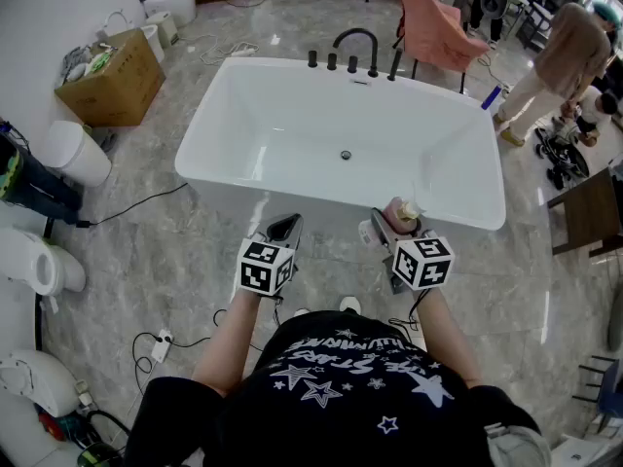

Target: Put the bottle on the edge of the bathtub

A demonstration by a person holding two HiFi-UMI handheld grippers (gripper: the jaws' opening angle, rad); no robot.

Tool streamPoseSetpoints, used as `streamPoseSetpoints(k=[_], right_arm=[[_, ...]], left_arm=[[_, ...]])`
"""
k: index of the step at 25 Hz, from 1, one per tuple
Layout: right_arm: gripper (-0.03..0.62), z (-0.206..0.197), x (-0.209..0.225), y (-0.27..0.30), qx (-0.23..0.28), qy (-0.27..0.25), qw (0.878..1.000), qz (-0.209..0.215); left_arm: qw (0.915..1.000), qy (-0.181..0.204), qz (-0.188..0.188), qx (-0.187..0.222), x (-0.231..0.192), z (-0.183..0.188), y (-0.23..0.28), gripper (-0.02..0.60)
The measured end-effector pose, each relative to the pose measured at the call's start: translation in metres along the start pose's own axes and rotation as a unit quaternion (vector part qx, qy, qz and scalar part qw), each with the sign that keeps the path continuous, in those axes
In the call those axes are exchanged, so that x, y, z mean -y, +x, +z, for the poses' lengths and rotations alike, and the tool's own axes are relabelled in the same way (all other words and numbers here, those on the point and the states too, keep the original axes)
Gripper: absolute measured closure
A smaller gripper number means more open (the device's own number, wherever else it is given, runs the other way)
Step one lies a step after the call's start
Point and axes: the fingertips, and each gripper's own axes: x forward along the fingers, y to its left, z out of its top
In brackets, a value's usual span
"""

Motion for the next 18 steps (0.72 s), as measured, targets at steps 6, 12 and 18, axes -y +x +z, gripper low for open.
streamPoseSetpoints(k=[6, 12, 18], right_arm=[[0.373, 0.015, 0.01, 0.009, 0.007, -0.031, 0.999, 0.0], [0.373, 0.005, 0.002, 0.013, 0.007, -0.008, 1.0, -0.003], [0.373, -0.014, -0.017, 0.031, -0.005, 0.019, 1.0, -0.007]], left_arm=[[0.9999, 0.001, 0.008, 0.013, 0.001, 0.008, 0.013, 0.566], [0.9993, -0.034, 0.012, -0.001, -0.002, -0.016, 0.01, 0.566], [0.9991, -0.036, 0.022, 0.004, -0.027, -0.026, -0.014, 0.566]])
